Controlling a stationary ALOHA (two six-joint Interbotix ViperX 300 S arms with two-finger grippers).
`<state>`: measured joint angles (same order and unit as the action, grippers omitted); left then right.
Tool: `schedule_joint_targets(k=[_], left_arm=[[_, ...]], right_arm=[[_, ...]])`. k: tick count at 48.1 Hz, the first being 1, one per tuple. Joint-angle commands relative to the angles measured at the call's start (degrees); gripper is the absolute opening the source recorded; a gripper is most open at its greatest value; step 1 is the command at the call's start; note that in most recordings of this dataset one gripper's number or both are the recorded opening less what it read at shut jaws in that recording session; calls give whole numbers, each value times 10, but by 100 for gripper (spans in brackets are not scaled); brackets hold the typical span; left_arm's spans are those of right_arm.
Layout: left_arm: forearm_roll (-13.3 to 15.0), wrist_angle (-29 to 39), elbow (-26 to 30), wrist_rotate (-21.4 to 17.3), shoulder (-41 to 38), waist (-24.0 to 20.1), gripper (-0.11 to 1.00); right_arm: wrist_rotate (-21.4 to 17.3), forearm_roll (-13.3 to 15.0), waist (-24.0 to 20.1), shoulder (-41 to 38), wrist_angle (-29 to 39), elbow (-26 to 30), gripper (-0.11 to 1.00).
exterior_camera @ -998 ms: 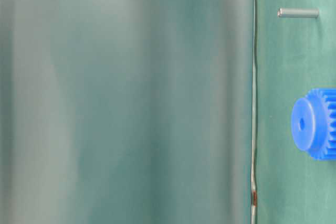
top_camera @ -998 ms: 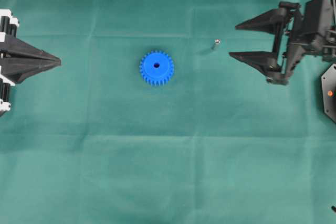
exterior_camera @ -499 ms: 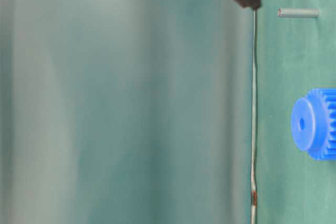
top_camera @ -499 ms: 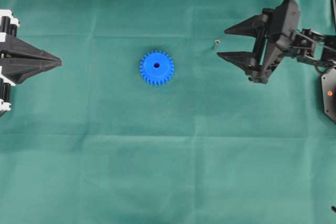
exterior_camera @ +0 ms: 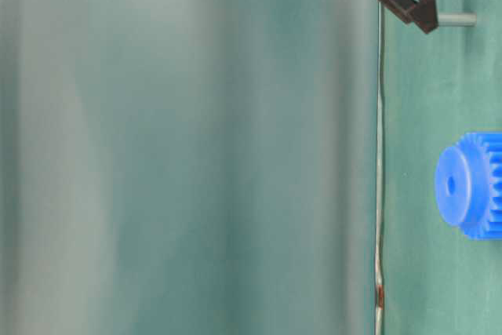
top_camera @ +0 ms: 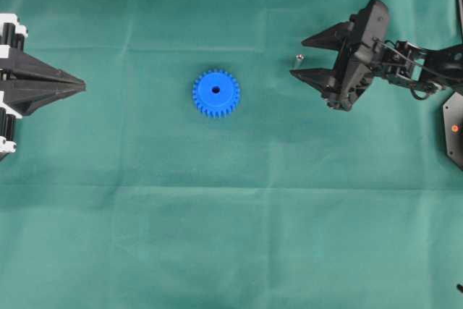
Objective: Insert the shaft placed at a random location into the center hole of the medium gear at another random location.
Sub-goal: 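Lower the right gripper over the shaft and close on it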
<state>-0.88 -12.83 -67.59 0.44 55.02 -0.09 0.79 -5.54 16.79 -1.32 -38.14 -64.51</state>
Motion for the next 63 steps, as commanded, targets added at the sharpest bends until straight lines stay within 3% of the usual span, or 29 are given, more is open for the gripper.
schedule_joint_targets(k=[1, 13, 21, 25, 32, 34, 55, 63], left_arm=[[-2, -3, 12, 1, -4, 0, 0], [-2, 0, 12, 0, -4, 0, 0], [-2, 2, 12, 0, -4, 0, 0], [-2, 2, 12, 0, -4, 0, 0], [-2, 2, 12, 0, -4, 0, 0], [-2, 2, 12, 0, -4, 0, 0], [-2, 3, 11, 0, -4, 0, 0], [-2, 4, 11, 1, -4, 0, 0]], right_arm=[[-2, -2, 3, -1, -9, 13, 78], [-1, -2, 4, -2, -9, 6, 74], [-1, -2, 4, 2, -12, 1, 65], [-2, -2, 4, 2, -18, 3, 55], [-1, -2, 4, 1, -24, 4, 19], [-1, -2, 4, 1, -24, 4, 14], [-1, -2, 4, 5, -11, 8, 14], [-1, -2, 5, 40, 25, 16, 14]])
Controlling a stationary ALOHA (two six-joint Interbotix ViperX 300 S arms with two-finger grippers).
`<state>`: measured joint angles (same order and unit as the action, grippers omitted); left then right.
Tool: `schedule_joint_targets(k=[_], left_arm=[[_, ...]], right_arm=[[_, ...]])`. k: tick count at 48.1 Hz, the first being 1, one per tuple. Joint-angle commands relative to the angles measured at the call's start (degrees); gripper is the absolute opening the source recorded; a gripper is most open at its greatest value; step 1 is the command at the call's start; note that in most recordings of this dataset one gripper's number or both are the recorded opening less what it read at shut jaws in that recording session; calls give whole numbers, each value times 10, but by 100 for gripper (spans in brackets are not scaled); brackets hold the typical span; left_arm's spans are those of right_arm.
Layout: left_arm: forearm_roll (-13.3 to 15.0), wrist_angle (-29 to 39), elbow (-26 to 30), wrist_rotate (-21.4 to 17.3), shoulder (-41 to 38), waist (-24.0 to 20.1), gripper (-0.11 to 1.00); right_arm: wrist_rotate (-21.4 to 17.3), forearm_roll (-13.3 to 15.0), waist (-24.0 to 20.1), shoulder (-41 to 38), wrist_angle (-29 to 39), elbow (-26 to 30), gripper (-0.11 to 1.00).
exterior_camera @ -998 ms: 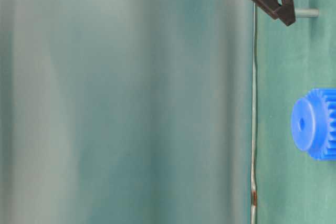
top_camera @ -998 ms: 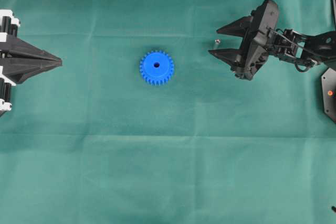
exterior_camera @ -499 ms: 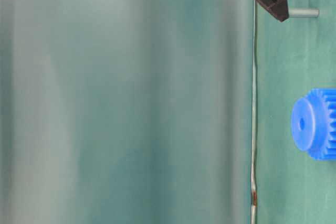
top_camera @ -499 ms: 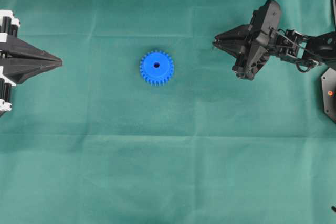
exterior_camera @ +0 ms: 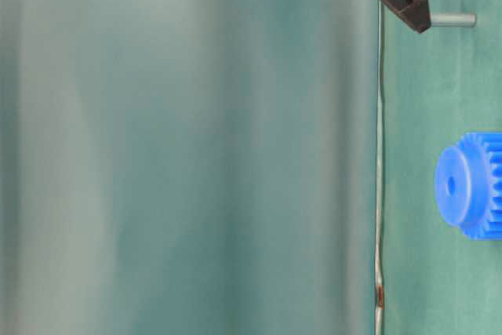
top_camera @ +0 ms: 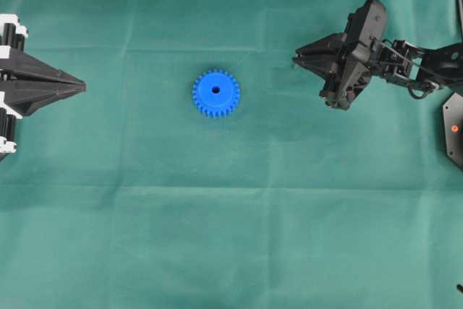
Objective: Insert the shaft placed at a random location into the center hole of the medium gear at another random location.
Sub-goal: 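Lower the right gripper over the shaft and close on it, then lift the shaft and turn it upright in the right gripper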
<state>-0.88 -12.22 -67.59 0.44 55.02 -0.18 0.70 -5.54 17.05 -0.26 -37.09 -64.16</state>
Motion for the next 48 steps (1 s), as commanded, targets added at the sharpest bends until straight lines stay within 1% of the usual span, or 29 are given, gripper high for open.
schedule_joint_targets(k=[1, 13, 20, 39, 48], left_arm=[[-2, -2, 11, 0, -4, 2, 0], [-2, -1, 12, 1, -4, 1, 0], [-2, -1, 12, 1, -4, 1, 0], [-1, -1, 12, 1, -4, 1, 0], [-2, -1, 11, 1, -4, 1, 0]], right_arm=[[0, -2, 3, 38, 22, 13, 14], [0, -1, 2, 119, 110, 29, 14], [1, 0, 2, 155, 147, 33, 14], [1, 0, 2, 159, 155, 36, 14], [-3, -2, -11, 146, 152, 49, 14]])
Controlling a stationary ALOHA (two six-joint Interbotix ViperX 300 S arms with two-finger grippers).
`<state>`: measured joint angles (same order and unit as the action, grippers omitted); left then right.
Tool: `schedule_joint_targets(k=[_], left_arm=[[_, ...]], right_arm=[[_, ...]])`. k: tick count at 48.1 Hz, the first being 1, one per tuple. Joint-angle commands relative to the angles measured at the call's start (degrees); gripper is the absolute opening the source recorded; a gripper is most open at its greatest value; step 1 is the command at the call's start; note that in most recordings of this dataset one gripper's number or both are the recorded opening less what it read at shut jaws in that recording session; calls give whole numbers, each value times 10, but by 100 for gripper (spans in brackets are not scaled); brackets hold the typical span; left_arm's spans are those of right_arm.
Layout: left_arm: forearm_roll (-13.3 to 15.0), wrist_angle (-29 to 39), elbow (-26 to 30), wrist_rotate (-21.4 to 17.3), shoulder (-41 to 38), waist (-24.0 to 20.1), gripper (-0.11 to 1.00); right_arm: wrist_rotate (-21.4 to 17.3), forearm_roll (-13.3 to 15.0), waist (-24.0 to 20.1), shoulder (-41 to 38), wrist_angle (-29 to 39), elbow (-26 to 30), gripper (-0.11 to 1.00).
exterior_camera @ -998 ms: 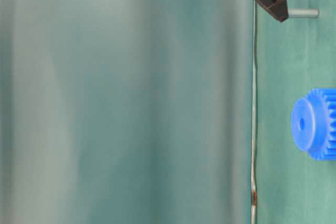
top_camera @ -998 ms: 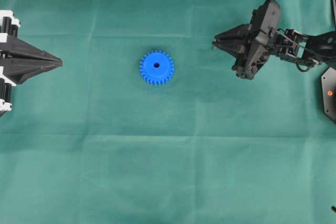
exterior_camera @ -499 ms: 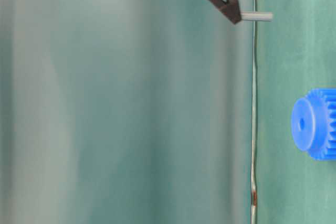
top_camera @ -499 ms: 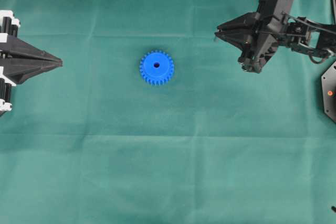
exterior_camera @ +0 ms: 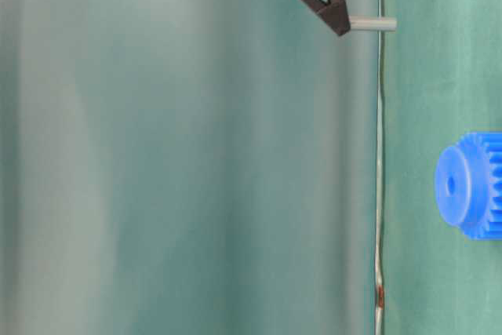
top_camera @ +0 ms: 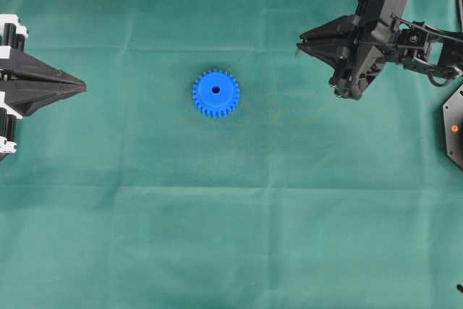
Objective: Insert the shaft placed at a random location into the center hole of the medium gear at another random location.
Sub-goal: 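Lift the shaft and turn it upright in the right gripper, then carry the shaft left over the blue gear's center hole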
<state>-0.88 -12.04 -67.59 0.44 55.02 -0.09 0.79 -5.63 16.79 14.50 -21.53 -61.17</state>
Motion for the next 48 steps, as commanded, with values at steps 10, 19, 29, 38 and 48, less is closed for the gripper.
schedule_joint_targets(k=[10, 19, 29, 38, 48], left_arm=[[-2, -3, 12, 2, -4, 0, 0], [-2, -3, 12, 3, -5, 0, 0], [-1, -3, 12, 3, -5, 0, 0], [-2, -3, 12, 3, -5, 1, 0], [-1, -3, 12, 3, -4, 0, 0]], right_arm=[[-4, -2, -32, -40, -4, 58, 14], [-4, -7, -54, -83, -1, 110, 14], [-4, -8, -76, -123, 2, 165, 14], [-4, -8, -88, -155, 8, 207, 14], [-4, -8, -99, -185, 26, 245, 14]])
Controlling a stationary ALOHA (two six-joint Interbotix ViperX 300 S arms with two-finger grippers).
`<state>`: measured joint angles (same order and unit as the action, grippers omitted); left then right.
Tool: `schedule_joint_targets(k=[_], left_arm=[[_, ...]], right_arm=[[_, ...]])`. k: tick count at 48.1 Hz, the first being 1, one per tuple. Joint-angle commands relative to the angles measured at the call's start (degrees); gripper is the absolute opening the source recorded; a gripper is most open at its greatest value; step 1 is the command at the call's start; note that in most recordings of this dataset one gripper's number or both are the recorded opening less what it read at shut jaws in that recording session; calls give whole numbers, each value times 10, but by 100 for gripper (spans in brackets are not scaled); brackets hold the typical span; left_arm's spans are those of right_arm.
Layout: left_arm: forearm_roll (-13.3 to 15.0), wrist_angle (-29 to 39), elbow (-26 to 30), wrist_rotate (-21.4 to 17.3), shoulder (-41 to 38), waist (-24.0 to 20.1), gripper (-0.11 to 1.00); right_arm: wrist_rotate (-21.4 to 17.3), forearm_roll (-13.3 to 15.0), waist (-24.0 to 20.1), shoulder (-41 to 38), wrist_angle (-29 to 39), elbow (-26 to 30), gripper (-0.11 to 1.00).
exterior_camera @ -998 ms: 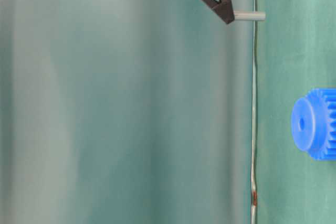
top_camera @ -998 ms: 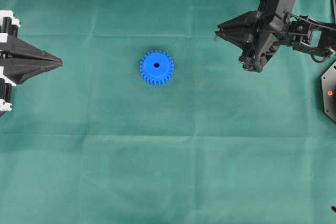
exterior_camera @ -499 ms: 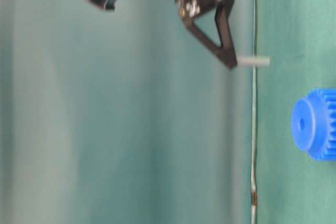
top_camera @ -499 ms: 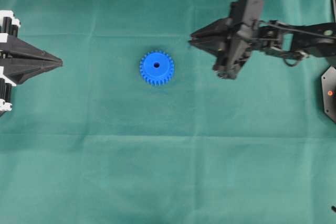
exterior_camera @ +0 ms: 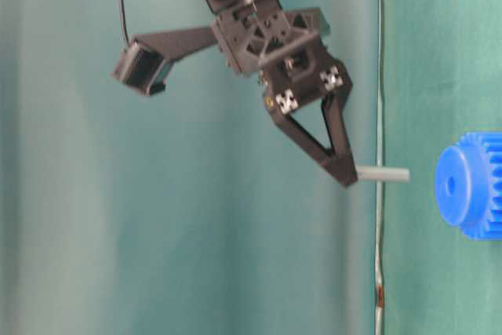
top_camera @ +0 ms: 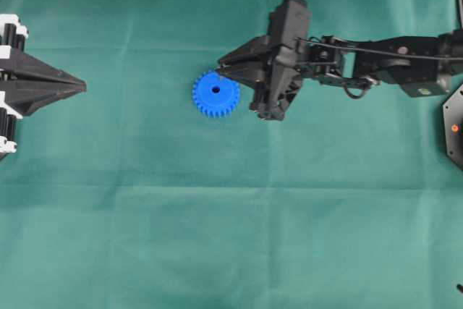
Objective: Insert the shaft placed at a random location into the center hole of the medium gear at another random location.
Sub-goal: 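Carry the shaft left over the blue gear's center hole, then lower the shaft into the gear's center hole with the right gripper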
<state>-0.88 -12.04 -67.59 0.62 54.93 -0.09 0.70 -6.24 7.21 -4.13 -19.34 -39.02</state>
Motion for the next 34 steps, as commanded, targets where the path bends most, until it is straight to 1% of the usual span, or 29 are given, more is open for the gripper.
schedule_joint_targets(k=[1, 19, 34], left_arm=[[-1, -3, 12, 1, -4, 0, 0], [-1, -3, 12, 1, -4, 0, 0], [-2, -2, 11, 2, -4, 0, 0]], right_arm=[[-4, -2, -4, -1, 6, 25, 14], [-4, -2, -8, -13, 7, 33, 14], [-4, -19, -7, -49, -8, 33, 14]])
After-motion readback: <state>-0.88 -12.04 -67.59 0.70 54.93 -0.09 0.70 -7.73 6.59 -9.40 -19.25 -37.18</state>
